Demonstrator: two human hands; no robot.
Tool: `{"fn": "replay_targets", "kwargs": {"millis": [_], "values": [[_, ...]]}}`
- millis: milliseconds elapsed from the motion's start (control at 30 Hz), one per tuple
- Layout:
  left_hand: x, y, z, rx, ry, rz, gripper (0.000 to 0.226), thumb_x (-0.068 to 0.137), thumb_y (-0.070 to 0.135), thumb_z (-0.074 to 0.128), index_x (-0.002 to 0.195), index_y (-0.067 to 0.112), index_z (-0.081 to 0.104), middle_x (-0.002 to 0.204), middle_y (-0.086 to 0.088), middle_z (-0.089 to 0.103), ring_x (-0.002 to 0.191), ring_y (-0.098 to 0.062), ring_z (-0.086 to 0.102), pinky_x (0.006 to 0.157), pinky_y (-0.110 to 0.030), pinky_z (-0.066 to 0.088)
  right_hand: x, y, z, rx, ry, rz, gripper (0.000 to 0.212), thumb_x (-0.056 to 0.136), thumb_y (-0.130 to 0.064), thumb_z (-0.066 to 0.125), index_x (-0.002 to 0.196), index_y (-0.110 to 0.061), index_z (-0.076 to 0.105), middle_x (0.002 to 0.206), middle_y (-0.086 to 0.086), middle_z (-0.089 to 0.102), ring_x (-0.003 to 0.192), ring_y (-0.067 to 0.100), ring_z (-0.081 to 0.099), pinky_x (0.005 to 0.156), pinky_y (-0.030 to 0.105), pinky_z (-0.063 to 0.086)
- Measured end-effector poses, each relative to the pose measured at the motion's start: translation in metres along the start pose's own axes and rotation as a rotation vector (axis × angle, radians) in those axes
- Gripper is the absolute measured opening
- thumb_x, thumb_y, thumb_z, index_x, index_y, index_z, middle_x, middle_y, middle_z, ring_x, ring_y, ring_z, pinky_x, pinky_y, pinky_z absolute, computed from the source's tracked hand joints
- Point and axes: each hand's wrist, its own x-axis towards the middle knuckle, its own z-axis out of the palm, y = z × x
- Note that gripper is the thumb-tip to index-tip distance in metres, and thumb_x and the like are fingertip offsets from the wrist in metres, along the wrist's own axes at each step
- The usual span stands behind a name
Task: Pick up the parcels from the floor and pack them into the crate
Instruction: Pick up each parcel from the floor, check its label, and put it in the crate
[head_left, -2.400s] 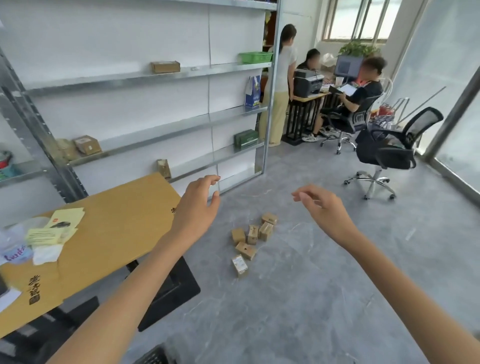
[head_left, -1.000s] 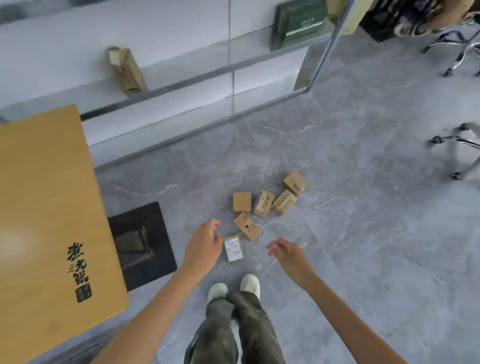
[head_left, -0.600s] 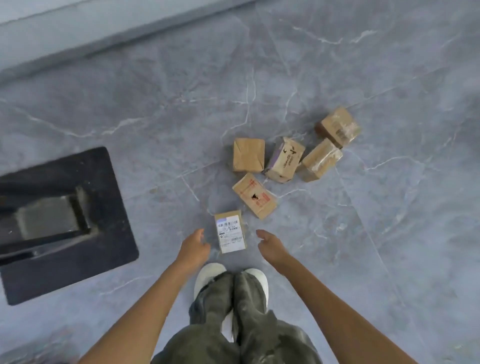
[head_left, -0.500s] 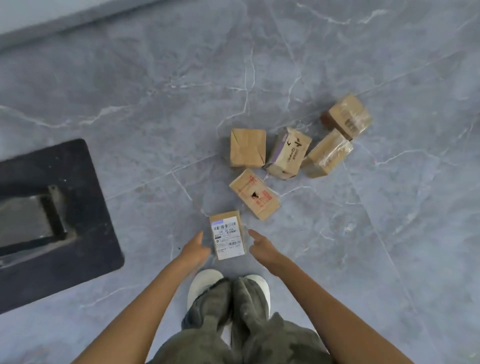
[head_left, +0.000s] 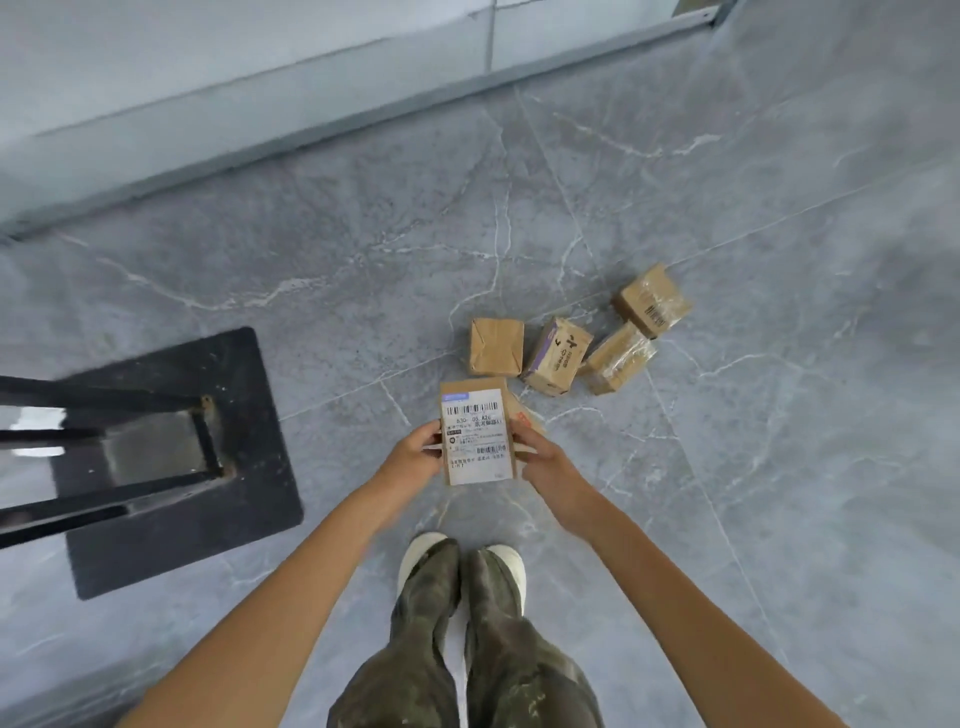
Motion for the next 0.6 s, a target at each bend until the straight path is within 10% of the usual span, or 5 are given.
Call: {"fn": "replay_targets", "kwargs": {"millis": [200,367,600], "values": [[-0.179,0.183,-0.021,-0.105,0.090,0.349,0.053,0.091,-0.011,0.041,0.127,0.028,0.042,0.103,0.005,0.058,0.090,-0.001,0.051,0.075,-0.012,0.039,-0.155,-0.188,0.011,-0.108,0.195,-0.352,0.039,0.096,-0.009,0.052,0.132,-0.025,0.050,0.115,-0.003,0.056,0.103,0.002,0.056,0.089,0.017,0.048],[-0.338,0.322,-0.044,-0.227,0.200,0.657,0.045,0.092,-0.001,0.052,0.134,0.015,0.047,0.125,-0.011,0.059,0.115,-0.023,0.056,0.098,-0.038,0.047,-0.288,-0.349,0.038,-0.146,0.299,-0.779,0.046,0.093,-0.019,0.058,0.136,-0.029,0.047,0.119,-0.001,0.047,0.095,-0.013,0.053,0.085,0.005,0.043],[-0.529,0.431,-0.079,-0.236,0.305,1.112,0.047,0.082,0.014,0.068,0.125,0.027,0.056,0.113,0.004,0.067,0.110,-0.018,0.062,0.088,-0.031,0.052,-0.444,-0.499,0.086,-0.173,0.223,-1.192,0.050,0.093,-0.018,0.059,0.140,-0.028,0.046,0.134,0.000,0.053,0.110,0.003,0.053,0.089,0.010,0.042]]}}
